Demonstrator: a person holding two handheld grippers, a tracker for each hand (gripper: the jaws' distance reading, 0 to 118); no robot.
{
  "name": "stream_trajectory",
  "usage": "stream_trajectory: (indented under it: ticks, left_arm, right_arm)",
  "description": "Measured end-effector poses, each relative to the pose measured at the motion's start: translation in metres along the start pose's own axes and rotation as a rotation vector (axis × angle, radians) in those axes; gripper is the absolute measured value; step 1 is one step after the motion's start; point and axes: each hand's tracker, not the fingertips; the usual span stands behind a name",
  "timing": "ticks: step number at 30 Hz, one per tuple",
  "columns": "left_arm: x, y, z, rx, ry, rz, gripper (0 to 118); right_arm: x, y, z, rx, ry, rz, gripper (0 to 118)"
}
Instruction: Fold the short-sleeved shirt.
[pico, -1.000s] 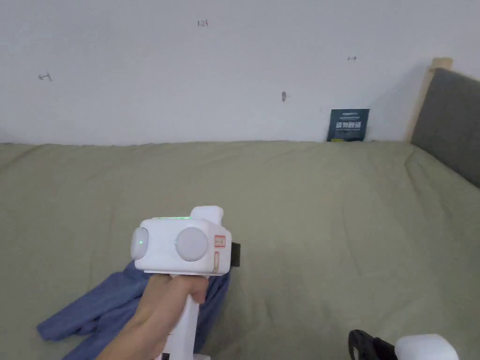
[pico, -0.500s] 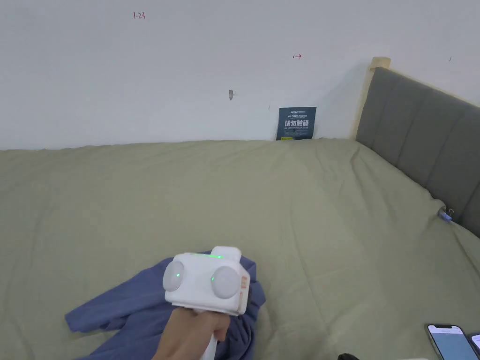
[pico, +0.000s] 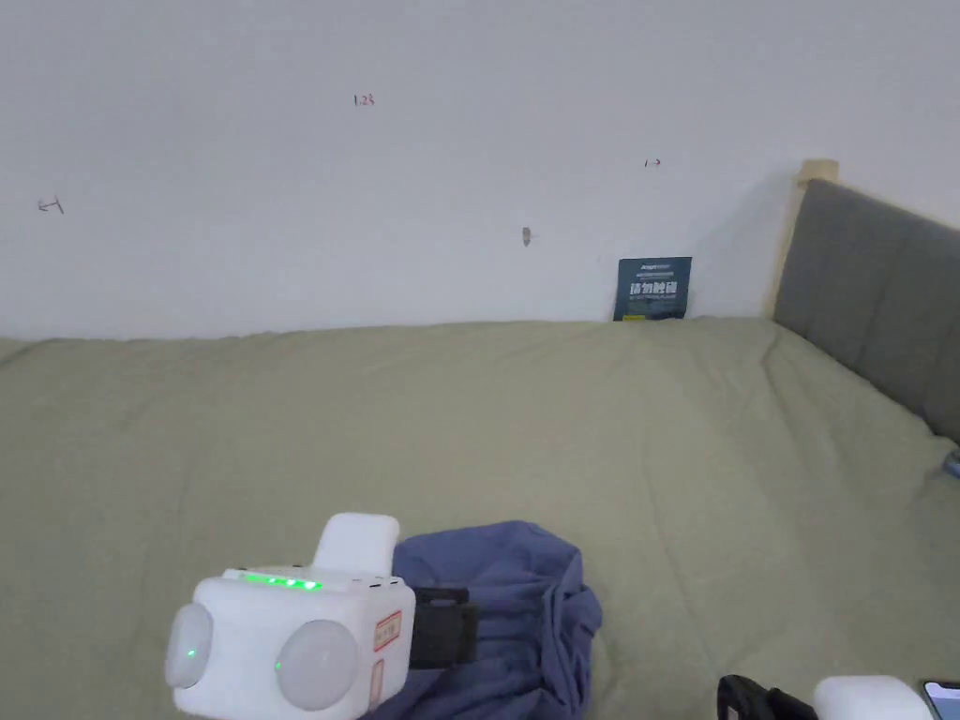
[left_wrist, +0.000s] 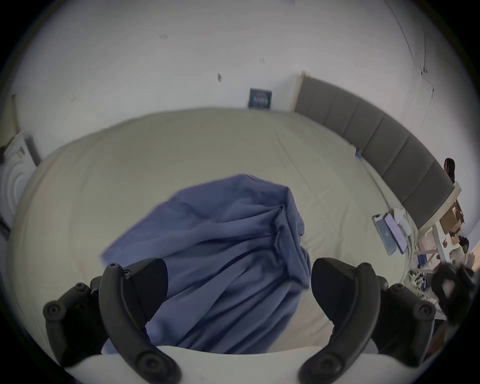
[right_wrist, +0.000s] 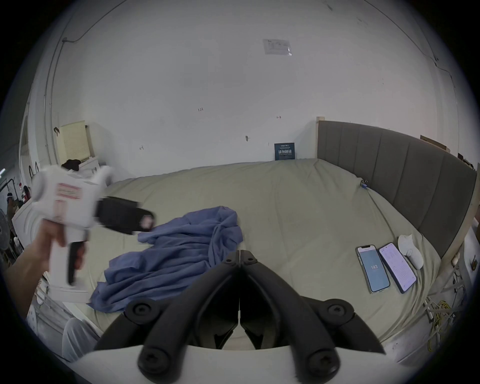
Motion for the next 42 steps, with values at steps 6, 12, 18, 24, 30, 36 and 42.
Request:
stream_trajectory:
  ticks: [6, 12, 18, 24, 30, 36, 42]
  left_arm:
    - [-0.054, -0.062, 0.129, 0.176, 0.141, 0.133, 0]
    - [-0.063, -0.112, 0.206, 0.368, 0.344, 0.113, 0]
    - [-0.065, -0.128, 0.223, 0.378, 0.374, 0.115, 0]
    - [-0.075, -0.129, 0.217, 0.359, 0.362, 0.159, 0]
    - [-0.093, -0.120, 0.191, 0.297, 0.336, 0.168, 0]
    - [-0.133, -0.103, 0.103, 0.048, 0.237, 0.188, 0]
    - [-0.162, -0.085, -0.004, -0.186, 0.205, 0.194, 118]
  right_arm:
    - [-0.018, -0.005, 0.023, 0.034, 0.038, 0.012, 0]
    - [-0.035, -0.011, 0.040, 0.075, 0.036, 0.048, 0]
    - [-0.045, -0.012, 0.044, 0.084, 0.055, 0.036, 0]
    - [-0.050, -0.011, 0.042, 0.077, 0.064, 0.049, 0]
    - [-0.050, -0.010, 0.031, 0.065, 0.066, 0.052, 0]
    - [-0.054, -0.017, 0.010, 0.014, 0.072, 0.051, 0]
    - [-0.053, -0.026, -0.016, -0.055, 0.066, 0.055, 0]
